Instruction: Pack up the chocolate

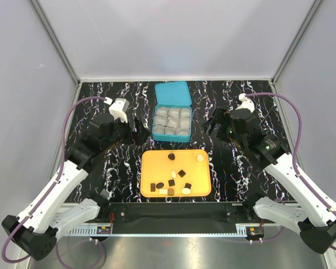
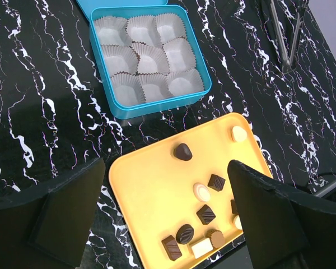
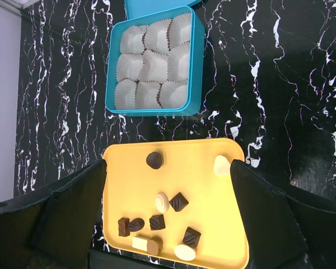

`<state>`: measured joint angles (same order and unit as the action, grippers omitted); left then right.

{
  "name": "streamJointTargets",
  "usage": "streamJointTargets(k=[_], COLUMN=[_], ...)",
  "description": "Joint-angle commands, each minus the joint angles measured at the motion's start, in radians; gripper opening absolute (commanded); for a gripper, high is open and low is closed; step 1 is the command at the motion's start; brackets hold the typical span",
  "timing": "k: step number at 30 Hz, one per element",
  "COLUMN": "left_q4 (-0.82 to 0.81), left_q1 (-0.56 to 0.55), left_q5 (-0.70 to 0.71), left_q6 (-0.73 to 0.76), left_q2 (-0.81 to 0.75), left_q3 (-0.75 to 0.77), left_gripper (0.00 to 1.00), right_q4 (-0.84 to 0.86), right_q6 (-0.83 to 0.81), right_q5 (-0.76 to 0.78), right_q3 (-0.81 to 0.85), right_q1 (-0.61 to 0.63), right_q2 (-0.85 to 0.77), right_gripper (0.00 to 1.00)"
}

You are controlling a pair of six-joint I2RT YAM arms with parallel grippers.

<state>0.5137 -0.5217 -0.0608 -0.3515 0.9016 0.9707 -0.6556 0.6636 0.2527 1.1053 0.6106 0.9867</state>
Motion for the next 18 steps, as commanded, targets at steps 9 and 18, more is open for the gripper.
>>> streamJointTargets(k=[9,18], left_q4=[-0.037,-0.024], left_q1=[0.003,0.003], left_q5=[0.012,0.009], left_q6=[0.025,0.043], left_q2=[-0.053,-0.105], left_q3=[-0.006,-0.049], left_gripper=[0.99,0.99], right_q4=[0.001,-0.022], right_q6=[-0.031,-0.269], right_q5=[0.140,0.362], right_q3=[0.040,0.111], right_q1=[0.005,-0.092], right_q2=[-0.013,0.167], right_gripper=[1.00,0.98])
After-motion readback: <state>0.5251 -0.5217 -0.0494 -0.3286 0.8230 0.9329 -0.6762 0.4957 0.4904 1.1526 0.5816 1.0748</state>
